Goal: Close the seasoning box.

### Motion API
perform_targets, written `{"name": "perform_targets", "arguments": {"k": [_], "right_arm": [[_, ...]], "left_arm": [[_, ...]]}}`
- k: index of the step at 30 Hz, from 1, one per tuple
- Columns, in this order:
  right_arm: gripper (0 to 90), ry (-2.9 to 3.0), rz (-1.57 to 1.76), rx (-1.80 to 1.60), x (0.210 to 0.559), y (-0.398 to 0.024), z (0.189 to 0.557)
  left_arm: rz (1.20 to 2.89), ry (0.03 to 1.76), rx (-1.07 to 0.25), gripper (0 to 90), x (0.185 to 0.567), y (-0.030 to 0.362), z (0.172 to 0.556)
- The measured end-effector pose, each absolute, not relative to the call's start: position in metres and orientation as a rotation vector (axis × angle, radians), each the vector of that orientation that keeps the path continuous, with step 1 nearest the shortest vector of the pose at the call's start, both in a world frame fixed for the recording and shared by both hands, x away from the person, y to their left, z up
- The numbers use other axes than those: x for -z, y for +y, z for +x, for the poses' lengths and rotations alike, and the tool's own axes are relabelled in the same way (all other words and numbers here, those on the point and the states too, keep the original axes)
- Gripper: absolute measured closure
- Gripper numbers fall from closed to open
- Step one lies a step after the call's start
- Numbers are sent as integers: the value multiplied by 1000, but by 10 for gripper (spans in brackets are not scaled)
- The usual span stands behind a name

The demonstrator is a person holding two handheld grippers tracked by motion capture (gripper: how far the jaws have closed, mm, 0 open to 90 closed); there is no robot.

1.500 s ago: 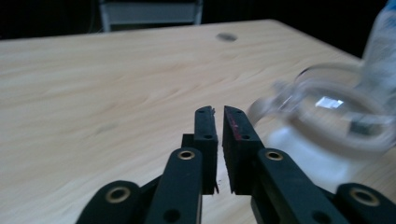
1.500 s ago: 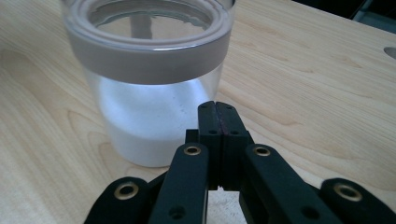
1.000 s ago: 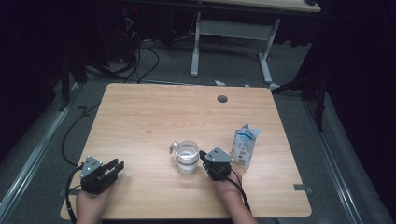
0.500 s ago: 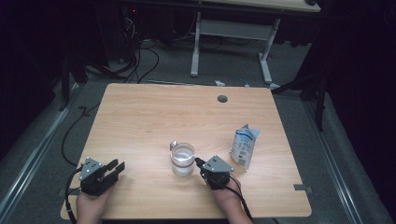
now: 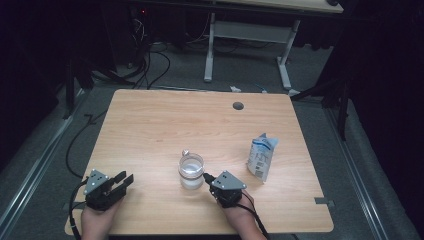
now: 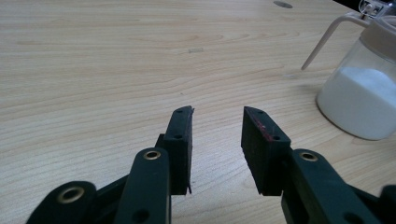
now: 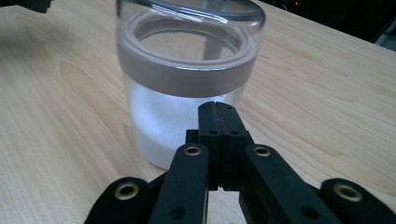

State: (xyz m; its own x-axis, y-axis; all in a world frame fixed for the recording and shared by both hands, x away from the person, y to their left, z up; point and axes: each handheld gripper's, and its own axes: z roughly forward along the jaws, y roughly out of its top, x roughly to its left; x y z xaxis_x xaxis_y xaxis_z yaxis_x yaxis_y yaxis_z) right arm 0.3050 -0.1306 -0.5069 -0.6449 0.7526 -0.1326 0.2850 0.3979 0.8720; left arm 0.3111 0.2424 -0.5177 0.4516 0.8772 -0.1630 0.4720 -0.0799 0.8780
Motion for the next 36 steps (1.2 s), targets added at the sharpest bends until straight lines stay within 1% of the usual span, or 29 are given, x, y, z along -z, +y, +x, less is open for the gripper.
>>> {"name": "perform_targets", "arguments": {"k": [13,18,19,20,23,27,28,32,36], "right_arm": [[895,2187,808,-1216,507,-106,298],[879,2185,811,-1210,507,-108,297],[856,2181,825,-1221,506,-112,298],[856,2181,825,-1221,506,-112,298],[819,2163,860,-1220,505,-123,299],[702,2142,915,-1189,507,-142,304],[685,2131,937,-1187,508,-150,305],[629,2094,1007,-1168,510,-179,309],[606,2050,1056,-1159,510,-212,303]], "left_arm": [[1727,1163,-510,636,518,241,311],[1731,1159,-514,630,518,241,310],[1732,1158,-514,623,518,241,310],[1734,1157,-512,623,518,241,310],[1738,1149,-504,620,519,240,310],[1741,1137,-506,605,518,239,310],[1742,1135,-505,602,518,240,310],[1734,1132,-501,589,518,241,310],[1739,1130,-501,575,519,240,311]]}}
